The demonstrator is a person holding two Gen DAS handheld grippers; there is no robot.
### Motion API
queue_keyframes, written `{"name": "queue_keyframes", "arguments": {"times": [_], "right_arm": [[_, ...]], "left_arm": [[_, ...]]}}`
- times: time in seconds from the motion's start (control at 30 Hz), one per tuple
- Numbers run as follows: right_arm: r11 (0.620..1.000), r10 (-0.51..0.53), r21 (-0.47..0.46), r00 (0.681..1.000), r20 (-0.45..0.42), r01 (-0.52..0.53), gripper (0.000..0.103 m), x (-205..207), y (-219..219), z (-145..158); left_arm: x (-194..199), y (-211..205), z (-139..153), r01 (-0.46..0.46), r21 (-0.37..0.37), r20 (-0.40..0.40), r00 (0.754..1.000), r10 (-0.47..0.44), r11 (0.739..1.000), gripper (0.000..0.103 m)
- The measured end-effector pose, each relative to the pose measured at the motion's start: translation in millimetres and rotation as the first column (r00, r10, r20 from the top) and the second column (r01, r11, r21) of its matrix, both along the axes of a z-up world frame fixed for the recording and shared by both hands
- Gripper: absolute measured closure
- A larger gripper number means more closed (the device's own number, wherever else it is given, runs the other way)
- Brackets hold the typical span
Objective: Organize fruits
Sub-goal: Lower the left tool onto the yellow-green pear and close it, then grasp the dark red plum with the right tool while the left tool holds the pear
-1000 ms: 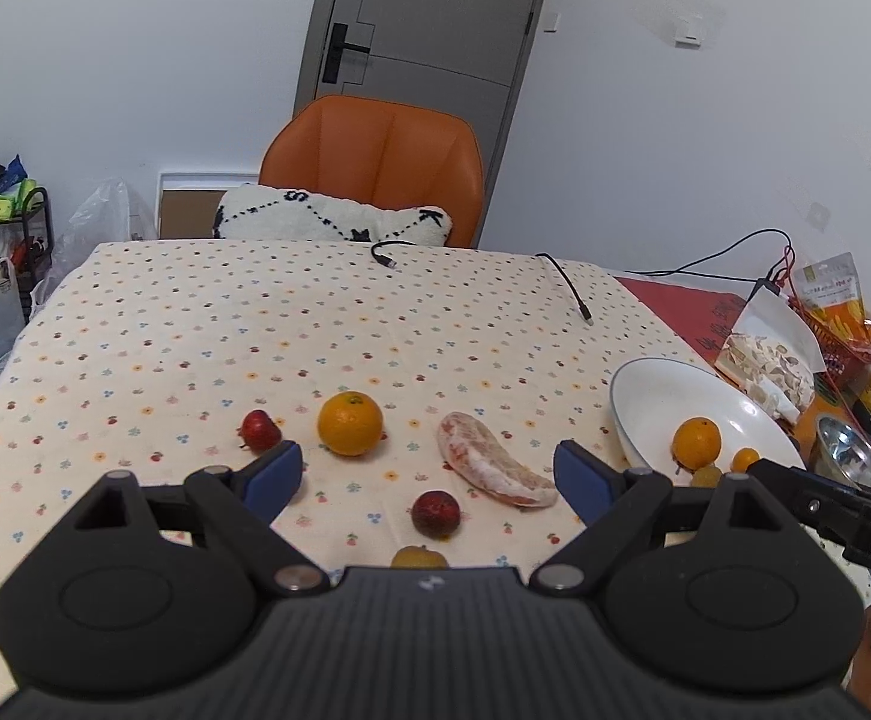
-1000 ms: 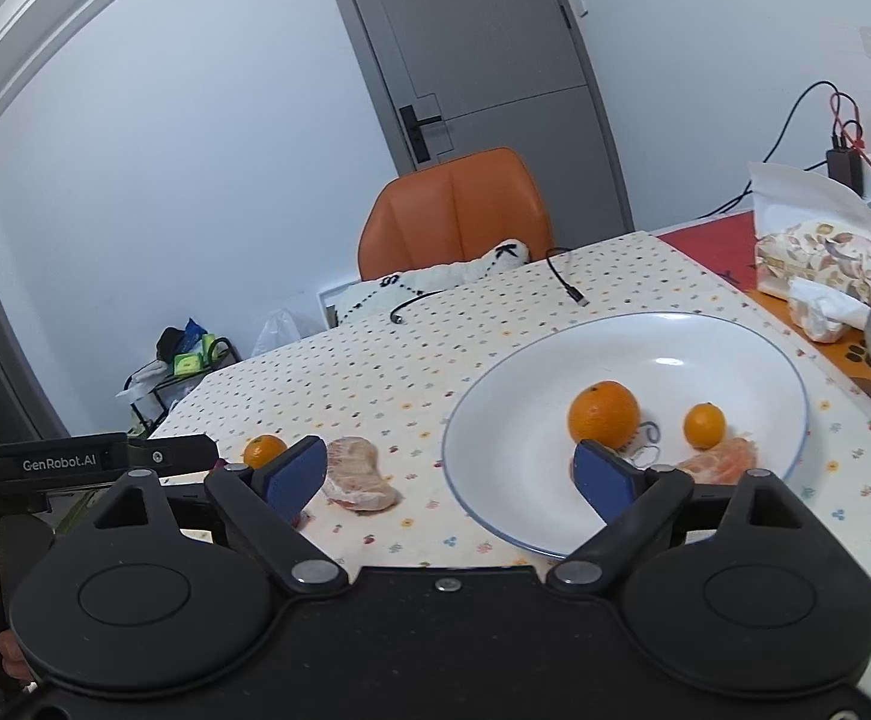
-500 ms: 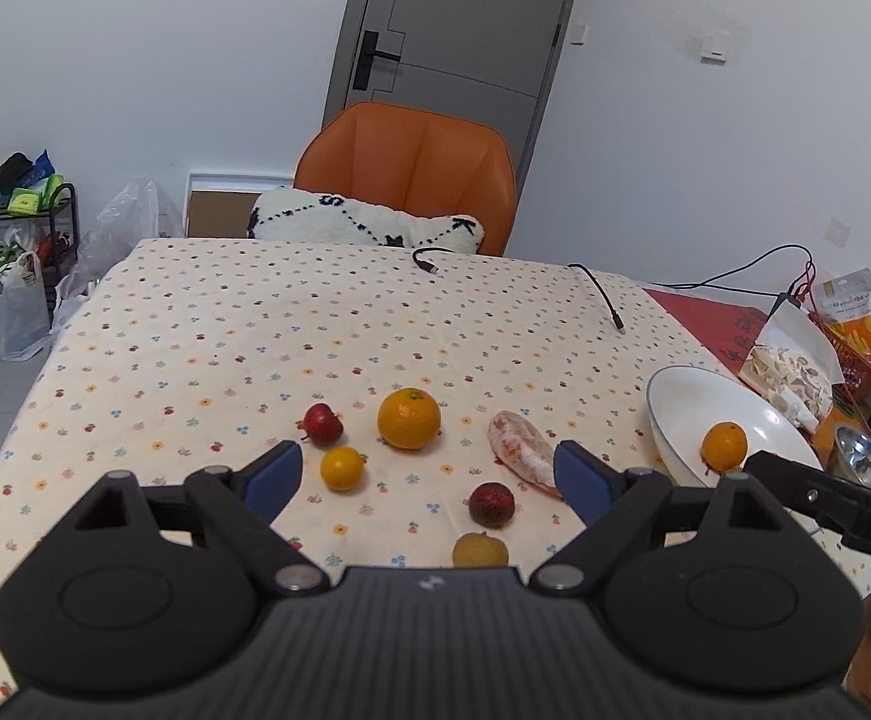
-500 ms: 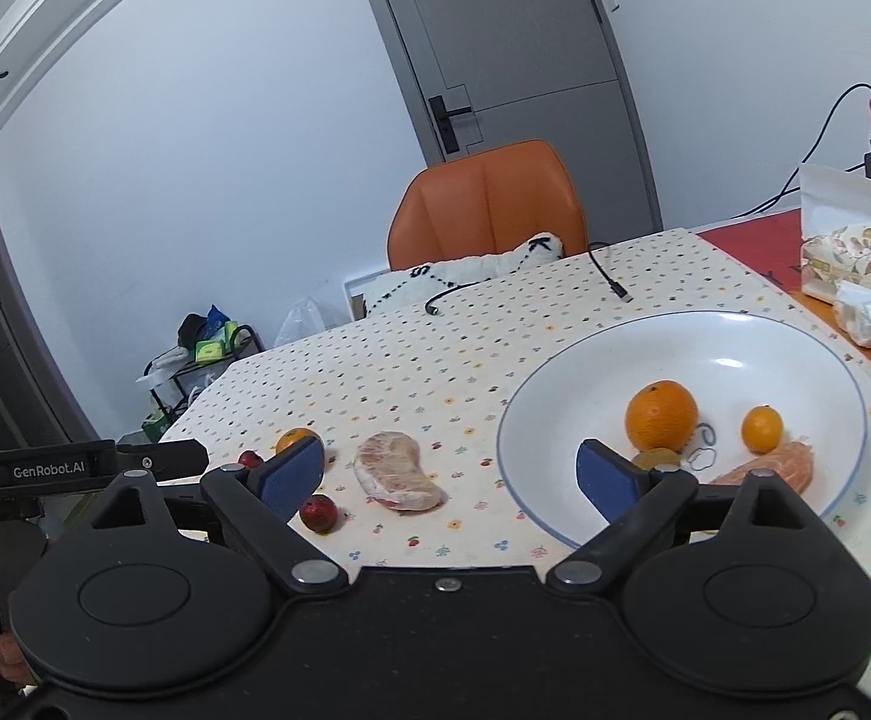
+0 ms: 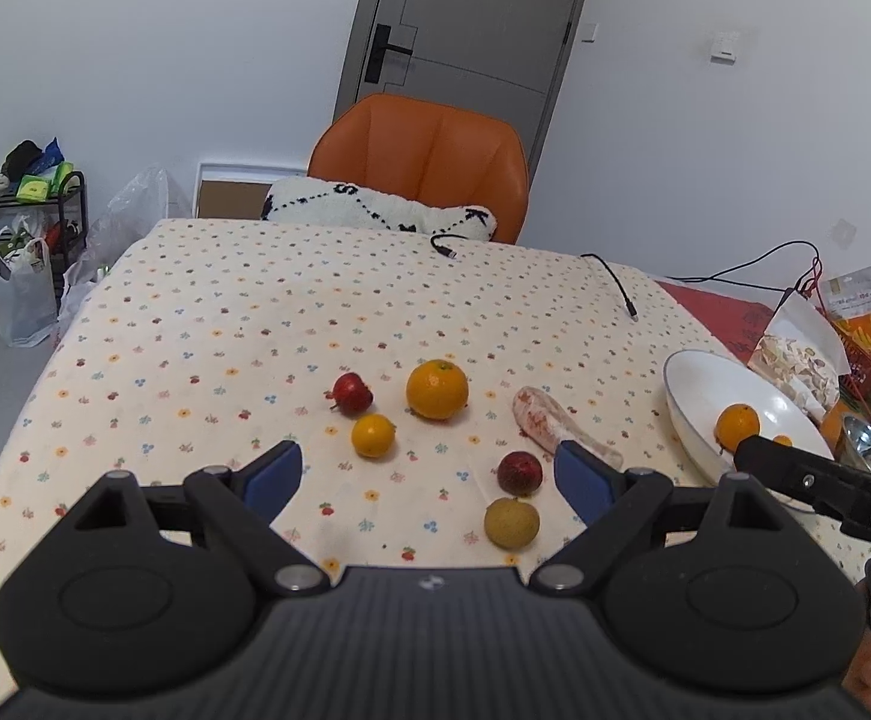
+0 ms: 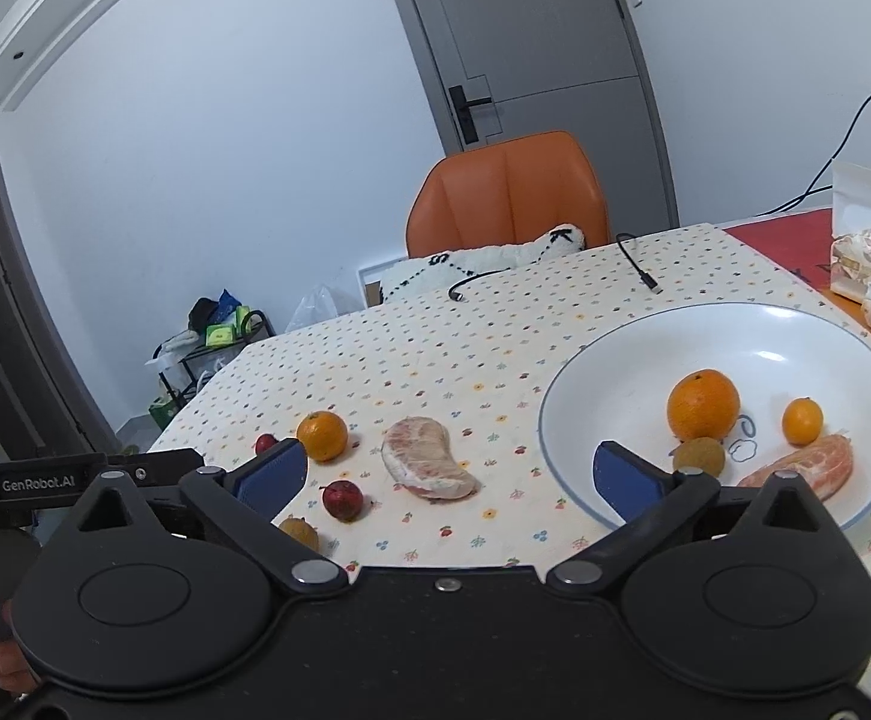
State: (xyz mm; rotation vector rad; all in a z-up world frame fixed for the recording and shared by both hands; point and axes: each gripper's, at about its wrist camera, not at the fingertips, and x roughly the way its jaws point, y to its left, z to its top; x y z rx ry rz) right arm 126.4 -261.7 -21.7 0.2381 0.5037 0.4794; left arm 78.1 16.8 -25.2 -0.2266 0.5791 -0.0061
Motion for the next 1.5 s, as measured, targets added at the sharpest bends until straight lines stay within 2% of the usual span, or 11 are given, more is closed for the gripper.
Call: {"name": "queue_keyframes", "arguments": {"times": [0.27, 0.43, 0.53, 0.6, 0.8, 1.07, 1.13, 1.17, 1.23, 1.5], "right_arm": [[0.999, 0.039, 0.002, 0.999, -0.019, -0.039, 0.0, -1.2, 7.6, -3.7], [0.998, 0.065, -0.013, 0.998, -0.021, -0.065, 0.0, -2.2, 14.7, -6.1], [0.997, 0.068, -0.021, 0.997, -0.03, -0.068, 0.003, -1.2, 17.2, -8.0], [0.997, 0.067, -0.03, 0.997, -0.037, -0.068, 0.008, -0.5, 18.6, -9.2], [0.997, 0.061, -0.048, 0.996, -0.068, -0.065, 0.017, 3.2, 21.7, -14.7], [0.996, 0.058, -0.059, 0.996, -0.074, -0.062, 0.02, 6.8, 23.8, -16.6], [0.996, 0.058, -0.061, 0.996, -0.073, -0.062, 0.02, 6.5, 24.3, -16.2], [0.996, 0.058, -0.062, 0.996, -0.072, -0.062, 0.021, 5.9, 24.6, -15.7], [0.996, 0.06, -0.063, 0.996, -0.072, -0.065, 0.021, 5.9, 25.4, -15.5], [0.995, 0.073, -0.059, 0.995, -0.073, -0.077, 0.023, 8.0, 31.1, -15.4]], "left_arm": [[0.2, 2.7, -8.5, -0.003, 0.0, -0.009, 1.0, 0.003, 1.0, 0.014], [3.9, -1.6, -13.9, 0.019, -0.021, -0.018, 1.0, -0.019, 1.0, 0.02], [8.1, -6.7, -18.5, 0.042, -0.03, -0.031, 0.999, -0.043, 0.999, 0.027], [10.8, -9.7, -21.8, 0.055, -0.04, -0.038, 0.998, -0.057, 0.998, 0.032], [18.0, -16.5, -30.2, 0.079, -0.066, -0.05, 0.995, -0.082, 0.995, 0.041], [27.7, -28.8, -38.2, 0.115, -0.073, -0.067, 0.991, -0.12, 0.991, 0.053], [31.5, -30.9, -41.8, 0.116, -0.069, -0.083, 0.989, -0.122, 0.991, 0.059], [32.8, -31.4, -43.6, 0.116, -0.067, -0.09, 0.988, -0.122, 0.991, 0.068], [32.2, -31.6, -44.4, 0.112, -0.051, -0.084, 0.99, -0.116, 0.992, 0.077], [27.4, -20.1, -38.4, 0.089, -0.048, -0.073, 0.993, -0.093, 0.995, 0.078]]}}
